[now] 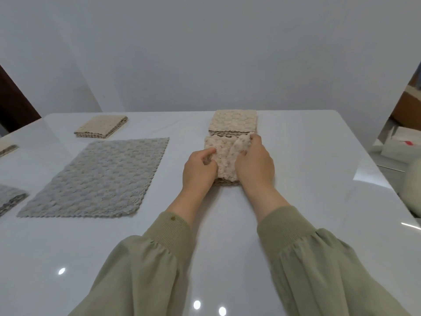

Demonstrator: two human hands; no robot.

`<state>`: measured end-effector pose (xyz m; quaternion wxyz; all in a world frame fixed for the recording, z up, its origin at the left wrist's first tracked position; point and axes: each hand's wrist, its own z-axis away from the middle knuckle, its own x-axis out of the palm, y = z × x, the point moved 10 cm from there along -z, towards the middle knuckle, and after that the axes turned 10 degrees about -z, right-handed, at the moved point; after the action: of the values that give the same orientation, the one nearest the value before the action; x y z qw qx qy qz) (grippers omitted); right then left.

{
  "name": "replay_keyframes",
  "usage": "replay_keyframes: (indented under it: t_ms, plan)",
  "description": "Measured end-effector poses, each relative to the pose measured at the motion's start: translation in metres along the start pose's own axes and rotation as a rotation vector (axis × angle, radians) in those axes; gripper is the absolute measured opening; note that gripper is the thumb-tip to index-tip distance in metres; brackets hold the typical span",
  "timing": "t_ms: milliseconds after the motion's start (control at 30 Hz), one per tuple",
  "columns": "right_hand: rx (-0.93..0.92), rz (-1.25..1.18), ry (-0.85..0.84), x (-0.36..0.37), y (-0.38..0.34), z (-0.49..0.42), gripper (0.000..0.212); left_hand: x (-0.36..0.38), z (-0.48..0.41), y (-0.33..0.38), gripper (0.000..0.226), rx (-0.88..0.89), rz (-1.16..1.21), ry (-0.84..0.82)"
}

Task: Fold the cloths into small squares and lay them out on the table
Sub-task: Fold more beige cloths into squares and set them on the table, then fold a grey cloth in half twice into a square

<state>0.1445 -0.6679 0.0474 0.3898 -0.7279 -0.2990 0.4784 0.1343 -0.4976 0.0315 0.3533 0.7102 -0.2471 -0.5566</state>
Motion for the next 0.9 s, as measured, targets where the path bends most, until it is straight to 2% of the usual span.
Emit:
replay_keyframes:
  t_ms: [167, 400, 533, 667, 767, 833, 900]
  plan:
    - [-0.018, 0.014, 0.018, -0.023, 0.010, -0.002, 0.053, 0.016, 0.008, 0.017, 0.046, 0.046, -0.001, -0.022]
    - [-0.029, 0.204, 0.080, -0.091, 0.036, -0.006, 0.049, 0.074, 0.028, 0.062, 0.045, 0.107, 0.016, -0.134]
    - [0.129, 0.216, 0.053, -0.116, 0.065, -0.020, 0.045, 0.093, 0.035, 0.079, 0.046, 0.126, -0.011, -0.134]
    - [0.255, 0.207, 0.025, -0.141, 0.088, -0.030, 0.046, 0.110, 0.044, 0.092, 0.049, 0.206, -0.059, -0.204]
    - [0.333, 0.408, -0.034, -0.144, 0.090, -0.029, 0.065, 0.107, 0.046, 0.100, 0.049, 0.307, -0.163, -0.150]
    - [0.249, 0.514, -0.030, -0.136, 0.070, -0.030, 0.076, 0.095, 0.043, 0.096, 0.049, 0.359, -0.302, -0.064]
    - [-0.007, 0.494, -0.047, -0.112, 0.034, -0.029, 0.069, 0.083, 0.037, 0.081, 0.047, 0.338, -0.488, -0.021]
